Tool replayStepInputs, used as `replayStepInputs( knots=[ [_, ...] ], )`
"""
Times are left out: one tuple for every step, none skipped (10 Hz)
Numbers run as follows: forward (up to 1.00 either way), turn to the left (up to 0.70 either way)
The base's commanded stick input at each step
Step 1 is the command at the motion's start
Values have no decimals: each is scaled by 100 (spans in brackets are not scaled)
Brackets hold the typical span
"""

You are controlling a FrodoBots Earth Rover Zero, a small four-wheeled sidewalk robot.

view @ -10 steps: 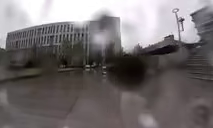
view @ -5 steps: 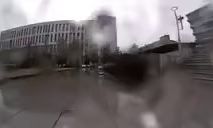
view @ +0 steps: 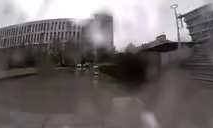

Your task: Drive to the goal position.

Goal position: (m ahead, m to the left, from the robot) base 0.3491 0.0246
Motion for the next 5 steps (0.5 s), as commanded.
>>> replayStepInputs(
  knots=[
    [100, 40],
    [100, 40],
    [100, 5],
    [100, 1],
    [100, 0]
  ],
)
